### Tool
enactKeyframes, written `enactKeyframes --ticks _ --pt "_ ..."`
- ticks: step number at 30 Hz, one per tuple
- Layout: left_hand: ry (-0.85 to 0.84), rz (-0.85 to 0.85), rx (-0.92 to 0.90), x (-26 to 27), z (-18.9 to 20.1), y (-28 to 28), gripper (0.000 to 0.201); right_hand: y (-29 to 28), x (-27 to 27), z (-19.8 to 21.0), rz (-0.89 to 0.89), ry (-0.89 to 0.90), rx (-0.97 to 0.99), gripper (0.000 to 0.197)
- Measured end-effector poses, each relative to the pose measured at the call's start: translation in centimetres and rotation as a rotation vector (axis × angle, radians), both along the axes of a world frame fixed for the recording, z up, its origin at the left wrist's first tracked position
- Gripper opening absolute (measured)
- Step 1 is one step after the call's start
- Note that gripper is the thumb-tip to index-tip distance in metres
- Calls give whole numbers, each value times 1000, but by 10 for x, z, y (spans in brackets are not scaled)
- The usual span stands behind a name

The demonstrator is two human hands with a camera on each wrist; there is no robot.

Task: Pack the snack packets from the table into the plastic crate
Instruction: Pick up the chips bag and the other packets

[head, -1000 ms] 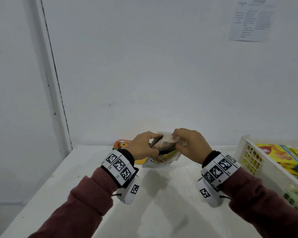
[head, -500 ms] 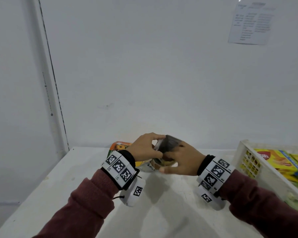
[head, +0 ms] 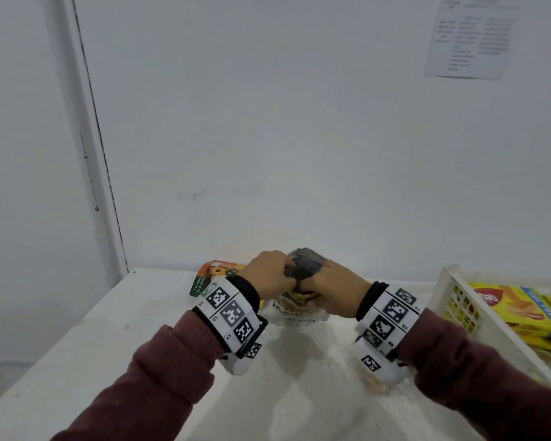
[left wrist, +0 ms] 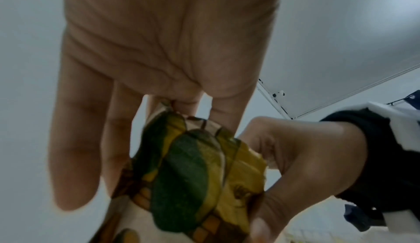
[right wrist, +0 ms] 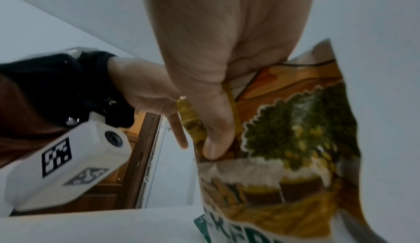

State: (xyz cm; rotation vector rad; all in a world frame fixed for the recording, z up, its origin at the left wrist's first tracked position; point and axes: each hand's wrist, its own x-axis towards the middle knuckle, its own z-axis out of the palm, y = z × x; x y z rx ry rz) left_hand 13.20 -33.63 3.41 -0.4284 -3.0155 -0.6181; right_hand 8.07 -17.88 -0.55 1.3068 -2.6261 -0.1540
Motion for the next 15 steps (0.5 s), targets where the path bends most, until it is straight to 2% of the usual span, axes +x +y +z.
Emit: enactKeyframes --ticks 2,4,6,7,10,11,12,13,15 --pt "3 8 -33 2 1 5 14 3 0 2 1 -53 -3 19" --pt "9 26 -34 2 3 7 29 8 7 11 44 -130 -97 32" --pt "23 39 -26 1 4 7 35 19 16 22 118 -153 -361 41" --pt "25 50 -20 2 4 7 37 27 19 26 114 -114 -518 38" --pt "21 80 -7 3 4 7 46 50 11 26 -93 -91 -999 8" --pt "23 85 8 4 5 7 48 57 2 21 -223 -131 -1093 18" --pt "22 87 21 5 5 7 49 64 -10 12 -361 -194 -1087 27" --pt "20 90 29 6 6 8 48 71 -24 1 -497 -268 -968 30" --pt "17 99 36 6 7 9 48 74 -45 -22 -653 -421 -517 23"
